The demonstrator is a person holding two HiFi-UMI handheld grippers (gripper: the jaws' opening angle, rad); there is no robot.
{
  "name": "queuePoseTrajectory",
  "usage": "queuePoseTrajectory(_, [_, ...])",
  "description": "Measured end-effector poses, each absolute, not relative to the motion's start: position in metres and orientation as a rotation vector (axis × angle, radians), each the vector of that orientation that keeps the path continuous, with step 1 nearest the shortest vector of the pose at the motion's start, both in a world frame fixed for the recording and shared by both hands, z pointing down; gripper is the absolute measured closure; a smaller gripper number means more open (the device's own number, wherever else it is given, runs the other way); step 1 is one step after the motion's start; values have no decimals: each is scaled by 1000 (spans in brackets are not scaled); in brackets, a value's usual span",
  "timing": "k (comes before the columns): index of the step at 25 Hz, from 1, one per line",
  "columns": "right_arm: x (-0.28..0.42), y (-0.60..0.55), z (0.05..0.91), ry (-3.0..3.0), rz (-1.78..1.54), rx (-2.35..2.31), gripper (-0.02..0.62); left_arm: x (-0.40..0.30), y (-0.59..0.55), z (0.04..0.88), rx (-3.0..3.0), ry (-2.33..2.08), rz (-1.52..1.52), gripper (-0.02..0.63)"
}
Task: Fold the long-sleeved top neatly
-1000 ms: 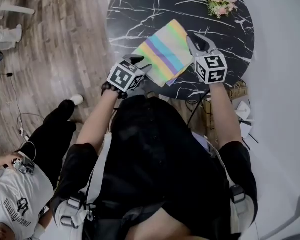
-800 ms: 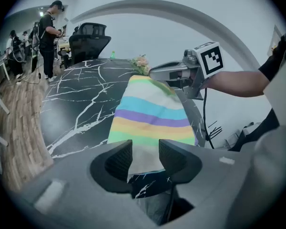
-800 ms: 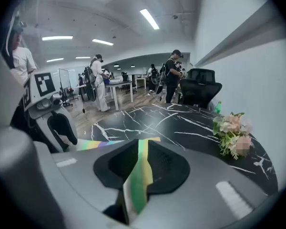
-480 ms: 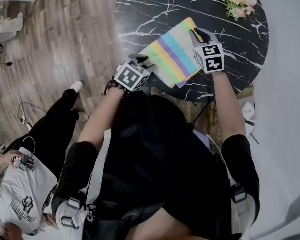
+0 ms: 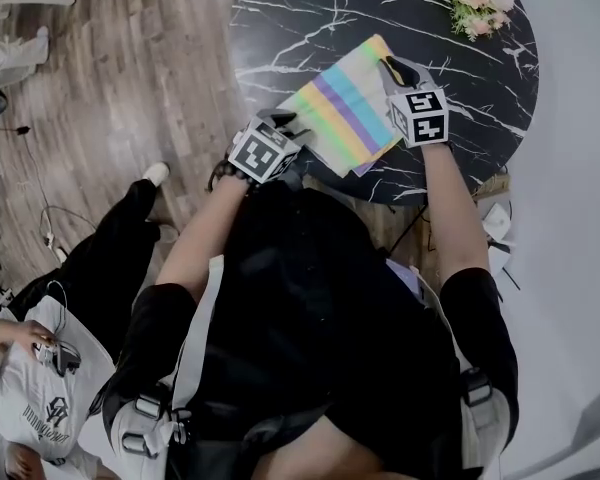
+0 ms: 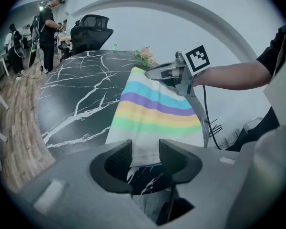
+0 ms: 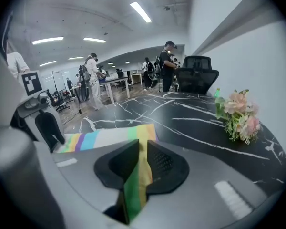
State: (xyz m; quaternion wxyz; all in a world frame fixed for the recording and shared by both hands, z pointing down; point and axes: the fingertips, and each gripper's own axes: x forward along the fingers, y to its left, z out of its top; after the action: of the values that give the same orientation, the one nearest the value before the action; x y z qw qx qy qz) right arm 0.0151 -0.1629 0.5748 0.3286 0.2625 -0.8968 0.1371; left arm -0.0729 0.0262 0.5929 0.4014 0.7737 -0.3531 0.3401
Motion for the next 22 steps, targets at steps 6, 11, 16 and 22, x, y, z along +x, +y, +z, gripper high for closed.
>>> queuePoseTrajectory(6, [41,-149,487,-2560,362,777,538,-70,13,537,2045,-1042,660,437])
queuePoseTrajectory(11, [90,-126,422,-2699,420,901,566,-69,0,474,2128,-1259,446,564])
queuePoseTrajectory(16, [131,-90,377,-2798,373,961,589,-76,7,416,2175,-1478,340,597])
queuePoseTrajectory(22, [159,-56,339,-2918,385,1013,591,-65,24,363,2230,-1644,173,598])
